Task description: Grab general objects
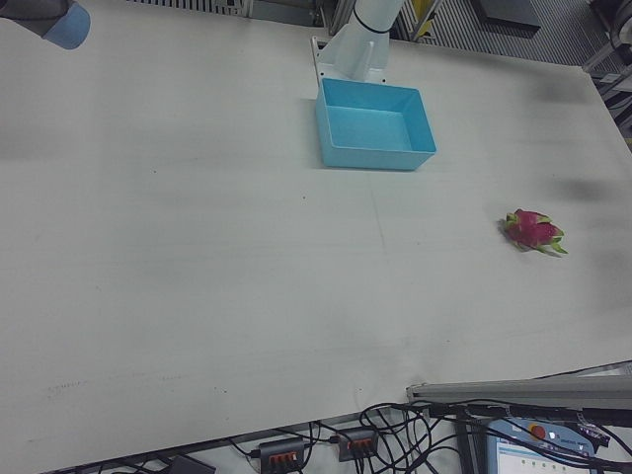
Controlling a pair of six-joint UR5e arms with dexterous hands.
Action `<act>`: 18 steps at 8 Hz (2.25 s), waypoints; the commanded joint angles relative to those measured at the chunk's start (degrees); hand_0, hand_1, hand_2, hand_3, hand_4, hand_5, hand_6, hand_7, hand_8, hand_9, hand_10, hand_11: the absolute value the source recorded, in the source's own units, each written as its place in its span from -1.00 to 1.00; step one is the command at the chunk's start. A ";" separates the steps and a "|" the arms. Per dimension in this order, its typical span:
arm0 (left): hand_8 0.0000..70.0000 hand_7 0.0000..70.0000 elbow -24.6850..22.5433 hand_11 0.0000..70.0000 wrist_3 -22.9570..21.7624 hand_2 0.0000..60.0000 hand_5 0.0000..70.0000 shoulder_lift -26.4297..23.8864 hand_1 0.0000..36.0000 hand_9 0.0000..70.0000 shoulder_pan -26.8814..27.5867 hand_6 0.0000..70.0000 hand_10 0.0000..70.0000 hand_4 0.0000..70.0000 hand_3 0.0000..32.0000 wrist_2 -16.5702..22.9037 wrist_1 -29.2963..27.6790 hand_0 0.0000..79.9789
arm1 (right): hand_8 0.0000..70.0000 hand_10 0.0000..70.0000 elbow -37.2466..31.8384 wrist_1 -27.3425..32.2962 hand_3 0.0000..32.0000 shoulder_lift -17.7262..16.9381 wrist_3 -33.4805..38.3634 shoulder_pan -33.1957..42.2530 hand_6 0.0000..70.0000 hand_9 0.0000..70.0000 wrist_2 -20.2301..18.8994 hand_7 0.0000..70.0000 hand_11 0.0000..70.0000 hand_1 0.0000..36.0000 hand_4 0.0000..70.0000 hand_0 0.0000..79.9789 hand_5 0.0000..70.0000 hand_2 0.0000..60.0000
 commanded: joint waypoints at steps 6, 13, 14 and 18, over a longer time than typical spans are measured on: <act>-1.00 -1.00 -2.88 -1.00 14.45 0.31 -0.74 0.10 0.54 -1.00 12.79 -1.00 -1.00 -0.99 -0.93 2.37 10.52 0.31 | -1.00 -1.00 0.02 0.00 -1.00 0.00 -0.08 0.05 -1.00 -1.00 0.00 -1.00 -1.00 -1.00 -1.00 -1.00 -1.00 -1.00; -1.00 -1.00 -4.75 -1.00 18.59 -0.56 -0.79 0.10 0.00 -1.00 21.30 -1.00 -1.00 -1.00 -0.71 -5.77 15.20 0.23 | -1.00 -1.00 0.02 0.00 -1.00 0.00 -0.08 0.05 -1.00 -1.00 0.00 -1.00 -1.00 -1.00 -1.00 -1.00 -1.00 -1.00; -1.00 -1.00 -4.84 -1.00 18.51 0.11 -0.69 0.01 0.39 -1.00 27.51 -1.00 -1.00 -1.00 -0.76 -12.42 16.77 0.28 | -1.00 -1.00 -0.07 0.00 -1.00 0.00 -0.08 -0.04 -1.00 -1.00 0.00 -1.00 -1.00 -1.00 -1.00 -1.00 -1.00 -1.00; -1.00 -1.00 -11.40 -1.00 18.24 0.61 -0.94 -1.74 0.70 -1.00 29.60 -1.00 -1.00 -1.00 -0.57 -14.42 25.88 0.30 | -1.00 -1.00 -0.33 0.09 -1.00 0.00 0.01 0.05 -1.00 -1.00 0.00 -1.00 -1.00 -1.00 -1.00 -1.00 -1.00 -1.00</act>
